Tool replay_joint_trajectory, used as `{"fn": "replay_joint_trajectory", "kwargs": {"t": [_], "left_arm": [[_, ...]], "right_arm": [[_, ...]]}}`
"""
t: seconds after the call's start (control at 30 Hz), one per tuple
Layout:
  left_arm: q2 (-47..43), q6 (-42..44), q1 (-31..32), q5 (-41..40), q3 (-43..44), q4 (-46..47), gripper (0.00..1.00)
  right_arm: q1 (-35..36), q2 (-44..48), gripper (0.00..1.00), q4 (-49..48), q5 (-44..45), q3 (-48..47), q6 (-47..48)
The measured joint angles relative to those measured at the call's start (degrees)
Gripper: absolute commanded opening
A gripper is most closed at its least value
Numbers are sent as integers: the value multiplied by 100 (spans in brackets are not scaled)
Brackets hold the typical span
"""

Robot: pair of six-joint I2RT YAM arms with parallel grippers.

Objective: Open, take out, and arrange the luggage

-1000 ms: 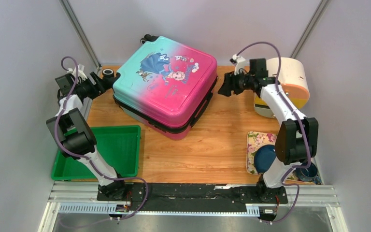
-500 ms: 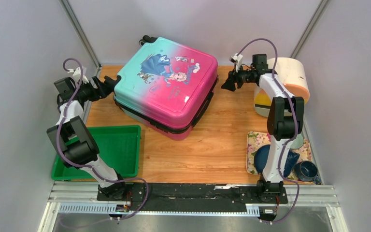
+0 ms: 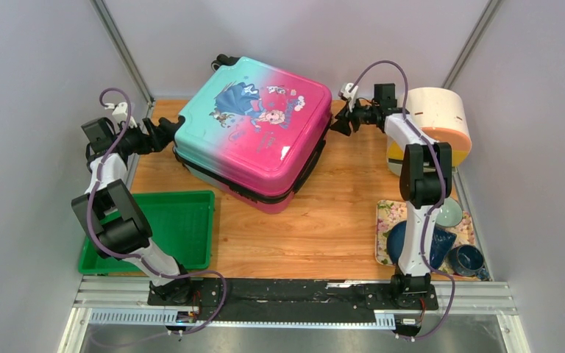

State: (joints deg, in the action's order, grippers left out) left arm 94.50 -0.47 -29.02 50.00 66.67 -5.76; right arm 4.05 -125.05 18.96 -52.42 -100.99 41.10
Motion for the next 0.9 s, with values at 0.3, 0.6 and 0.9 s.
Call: {"fn": "replay_joint_trajectory", "kwargs": {"t": [0.3,0.6,0.9], "left_arm": [[4,85,0,22,28,-35,84],[24,133,0,26,76,-125,84],[24,142,0,26,79,-129,83]], "right_arm": [[-22,-232,47,-236,-17,-2,754],[-22,-334,38,-234,-181,-28,1172],[-28,-334,14,-192,-354,-170,1259]]}}
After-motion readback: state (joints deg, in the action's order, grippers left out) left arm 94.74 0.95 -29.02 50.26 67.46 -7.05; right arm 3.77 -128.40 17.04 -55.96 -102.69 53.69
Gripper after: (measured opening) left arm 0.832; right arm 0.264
